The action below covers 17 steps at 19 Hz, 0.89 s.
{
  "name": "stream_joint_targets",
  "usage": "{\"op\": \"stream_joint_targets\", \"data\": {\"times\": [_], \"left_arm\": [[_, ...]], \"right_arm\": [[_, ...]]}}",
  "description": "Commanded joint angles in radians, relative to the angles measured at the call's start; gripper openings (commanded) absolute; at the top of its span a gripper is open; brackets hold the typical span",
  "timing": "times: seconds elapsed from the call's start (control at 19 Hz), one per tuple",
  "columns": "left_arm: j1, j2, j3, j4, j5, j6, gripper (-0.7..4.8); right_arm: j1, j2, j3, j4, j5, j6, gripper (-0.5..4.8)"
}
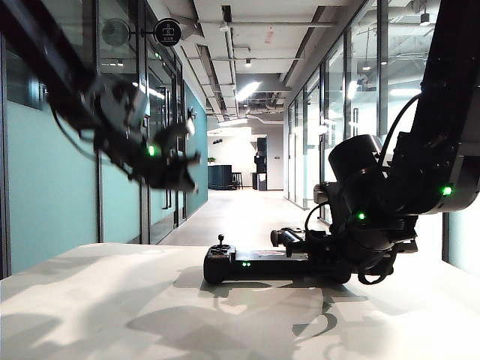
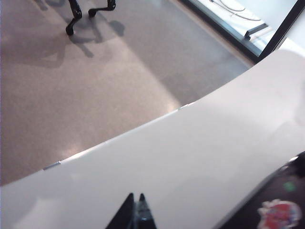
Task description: Push the left joystick on the remote control sitting on the white table backward to make the robot dog back up in a straight line until it returns close to you.
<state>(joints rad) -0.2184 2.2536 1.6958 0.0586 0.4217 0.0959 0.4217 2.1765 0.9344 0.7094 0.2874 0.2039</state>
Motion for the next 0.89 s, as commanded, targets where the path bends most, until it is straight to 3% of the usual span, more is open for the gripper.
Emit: {"op": "stream_joint_targets", "data": {"times": [0.05,0.32,0.42,0.68,0.89], "left_arm": [[0.002,-0.054,0.006,-0.045,-0.003,-0.003,-0.06],[0.002,-0.121,0.006,-0.133,-0.003,-0.003,-0.06],[0.002,-0.140,0.006,-0.156,-0.003,-0.003,-0.06],[0.002,-0.192,0.006,-0.198,-0.004,-0.003,-0.06],[0.002,-0.249,0.006,-0.253,-0.094,-0.003,-0.06]], "right_arm": [[0.001,-0.007,0.005,0.027,0.006,-0.003,2.71],[0.001,-0.009,0.002,0.027,0.004,-0.041,2.76],[0.001,-0.020,-0.004,0.026,0.001,-0.044,3.19],[0.001,-0.087,-0.025,-0.007,0.002,-0.051,3.20],[0.001,-0.150,-0.068,-0.027,-0.001,-0.051,3.19]]}}
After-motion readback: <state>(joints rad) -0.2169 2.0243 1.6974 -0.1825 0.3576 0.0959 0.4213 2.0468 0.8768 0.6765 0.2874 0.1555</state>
